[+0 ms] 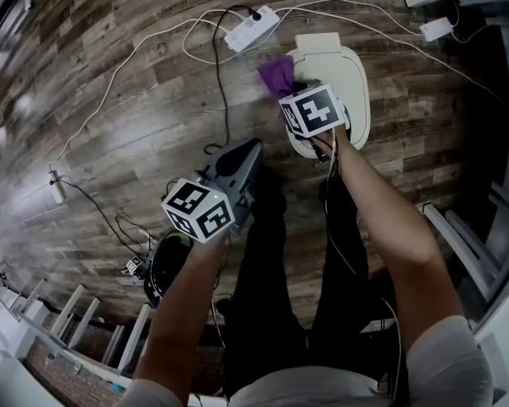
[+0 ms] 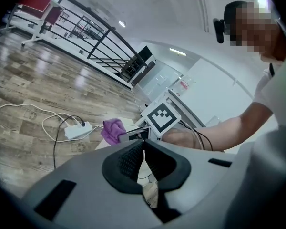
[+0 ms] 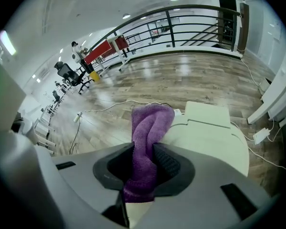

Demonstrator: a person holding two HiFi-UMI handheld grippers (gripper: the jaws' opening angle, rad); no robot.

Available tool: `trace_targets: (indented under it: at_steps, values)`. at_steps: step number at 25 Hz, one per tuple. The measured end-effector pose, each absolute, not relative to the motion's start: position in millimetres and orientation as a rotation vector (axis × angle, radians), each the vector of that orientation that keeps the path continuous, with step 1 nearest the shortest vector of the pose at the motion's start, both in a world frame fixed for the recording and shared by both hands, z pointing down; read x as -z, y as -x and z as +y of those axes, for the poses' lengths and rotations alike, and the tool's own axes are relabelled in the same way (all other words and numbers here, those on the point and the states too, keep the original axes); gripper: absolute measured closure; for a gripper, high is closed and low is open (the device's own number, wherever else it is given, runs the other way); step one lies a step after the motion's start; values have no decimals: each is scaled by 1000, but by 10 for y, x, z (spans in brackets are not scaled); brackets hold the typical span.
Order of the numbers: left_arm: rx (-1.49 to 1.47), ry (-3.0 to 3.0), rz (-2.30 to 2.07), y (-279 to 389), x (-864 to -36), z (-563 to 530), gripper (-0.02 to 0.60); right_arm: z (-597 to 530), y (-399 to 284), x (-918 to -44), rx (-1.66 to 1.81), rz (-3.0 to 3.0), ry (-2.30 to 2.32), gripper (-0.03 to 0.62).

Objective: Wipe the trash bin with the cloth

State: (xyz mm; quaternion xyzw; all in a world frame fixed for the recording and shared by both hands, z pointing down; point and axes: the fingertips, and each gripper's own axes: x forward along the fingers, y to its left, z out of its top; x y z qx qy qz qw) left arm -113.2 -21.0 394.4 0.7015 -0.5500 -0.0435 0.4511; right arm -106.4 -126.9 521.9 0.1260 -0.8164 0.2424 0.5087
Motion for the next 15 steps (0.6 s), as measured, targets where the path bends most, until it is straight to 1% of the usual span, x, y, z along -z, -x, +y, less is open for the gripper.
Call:
trace_targets:
  at_steps: [15]
  values:
    - [62,-1795,-1266,579,-3925,-654,572,-1890,97,-5178,-652,-1949,-490,488]
